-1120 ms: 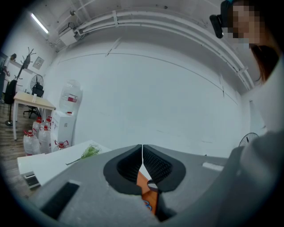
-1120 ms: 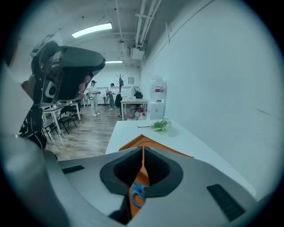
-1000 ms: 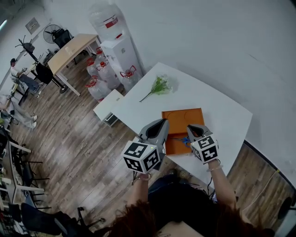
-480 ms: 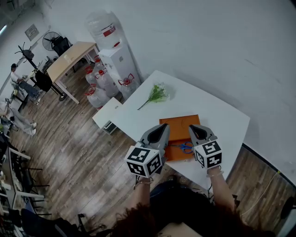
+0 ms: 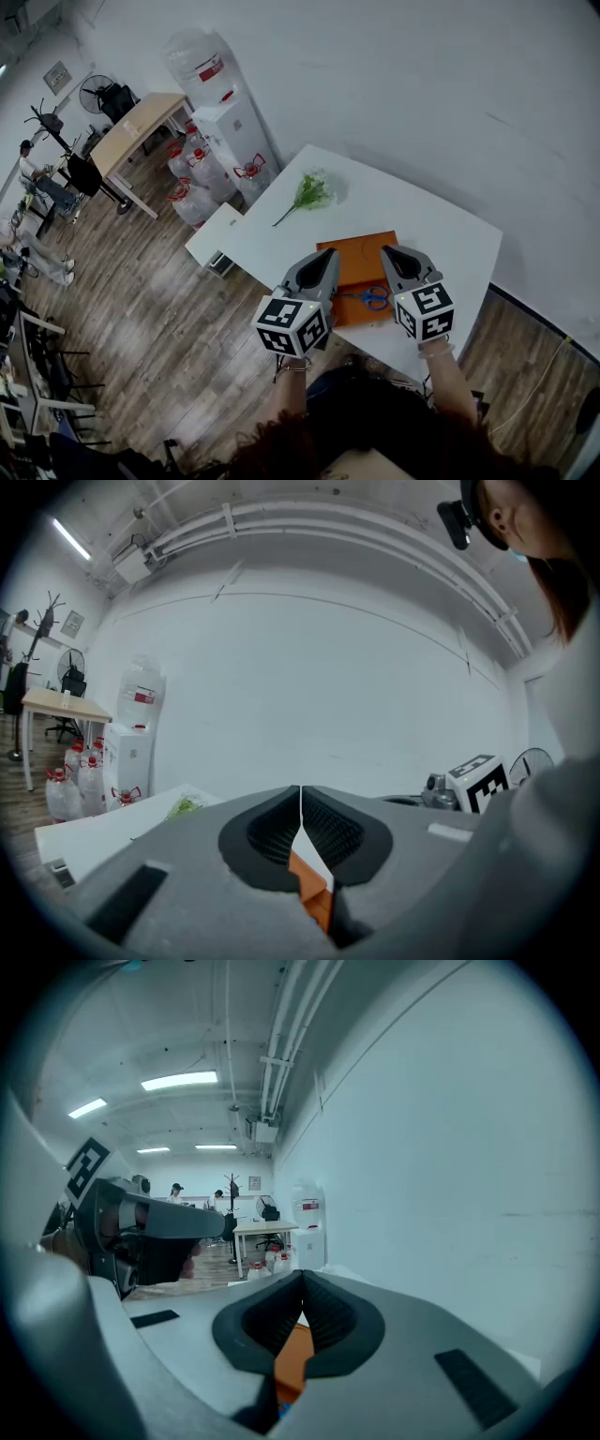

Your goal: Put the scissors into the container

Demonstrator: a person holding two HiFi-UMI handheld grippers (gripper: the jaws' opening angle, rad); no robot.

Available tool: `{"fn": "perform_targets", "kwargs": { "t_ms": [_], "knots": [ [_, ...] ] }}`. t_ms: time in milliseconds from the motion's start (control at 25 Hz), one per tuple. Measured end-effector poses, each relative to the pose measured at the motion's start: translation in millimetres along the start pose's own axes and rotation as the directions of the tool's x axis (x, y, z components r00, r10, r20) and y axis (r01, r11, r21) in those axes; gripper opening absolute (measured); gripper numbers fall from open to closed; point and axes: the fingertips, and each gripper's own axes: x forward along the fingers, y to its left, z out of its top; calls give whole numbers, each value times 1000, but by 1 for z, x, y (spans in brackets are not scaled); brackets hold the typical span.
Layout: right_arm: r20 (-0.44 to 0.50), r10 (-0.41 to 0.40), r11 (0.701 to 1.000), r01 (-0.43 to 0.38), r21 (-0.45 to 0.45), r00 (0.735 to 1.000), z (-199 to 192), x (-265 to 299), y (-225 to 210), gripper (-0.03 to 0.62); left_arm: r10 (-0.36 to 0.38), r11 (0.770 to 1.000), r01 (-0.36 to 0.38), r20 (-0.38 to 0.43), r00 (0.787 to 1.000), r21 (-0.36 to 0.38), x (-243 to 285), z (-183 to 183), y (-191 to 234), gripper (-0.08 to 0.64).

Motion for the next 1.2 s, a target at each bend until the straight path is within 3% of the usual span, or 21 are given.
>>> {"fn": "perform_targets", "kwargs": {
  "t_ms": [1200],
  "knots": [
    [25, -17, 998, 18, -61, 1000, 11, -9, 1, -2, -26, 1000, 26, -31, 999, 4, 6, -11, -12, 21]
  ]
}}
